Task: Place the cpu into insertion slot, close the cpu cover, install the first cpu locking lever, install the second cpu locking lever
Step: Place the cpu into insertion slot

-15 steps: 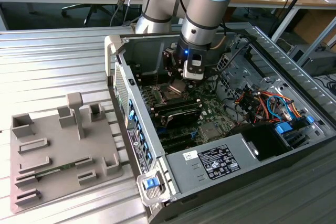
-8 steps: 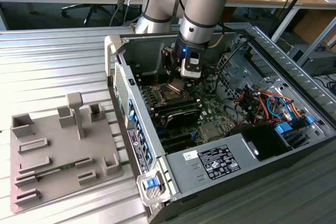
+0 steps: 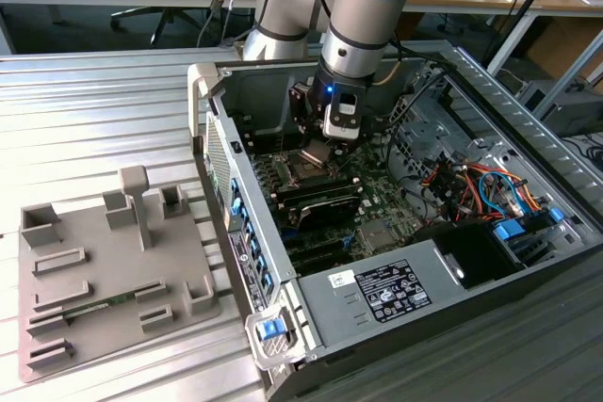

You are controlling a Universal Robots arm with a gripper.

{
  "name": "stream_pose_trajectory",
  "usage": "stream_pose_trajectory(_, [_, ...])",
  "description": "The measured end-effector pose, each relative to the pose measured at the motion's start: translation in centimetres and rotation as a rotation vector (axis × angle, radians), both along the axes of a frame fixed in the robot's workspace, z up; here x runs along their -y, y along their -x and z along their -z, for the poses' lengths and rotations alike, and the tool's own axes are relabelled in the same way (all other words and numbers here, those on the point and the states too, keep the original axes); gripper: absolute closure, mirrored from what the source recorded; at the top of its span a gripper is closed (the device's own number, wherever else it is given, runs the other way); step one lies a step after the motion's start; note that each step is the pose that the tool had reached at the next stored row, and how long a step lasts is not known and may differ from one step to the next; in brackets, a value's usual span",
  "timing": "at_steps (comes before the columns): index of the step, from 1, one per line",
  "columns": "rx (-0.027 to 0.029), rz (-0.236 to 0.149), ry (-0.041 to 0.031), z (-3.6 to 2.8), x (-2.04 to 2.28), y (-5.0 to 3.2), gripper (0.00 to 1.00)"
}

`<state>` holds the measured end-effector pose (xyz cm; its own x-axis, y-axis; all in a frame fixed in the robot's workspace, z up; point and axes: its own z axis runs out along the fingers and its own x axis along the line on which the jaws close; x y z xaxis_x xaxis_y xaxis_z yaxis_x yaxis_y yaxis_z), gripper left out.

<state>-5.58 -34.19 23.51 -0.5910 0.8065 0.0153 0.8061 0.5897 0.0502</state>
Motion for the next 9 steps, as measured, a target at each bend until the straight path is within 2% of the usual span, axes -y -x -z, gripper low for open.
stream_pose_trajectory(5, [0.0001, 0.036, -0.0001, 0.01, 0.0, 0.0, 0.47])
stream_pose_trajectory(9, [0.0, 0.05, 0.0, 0.01, 0.0, 0.01, 0.47])
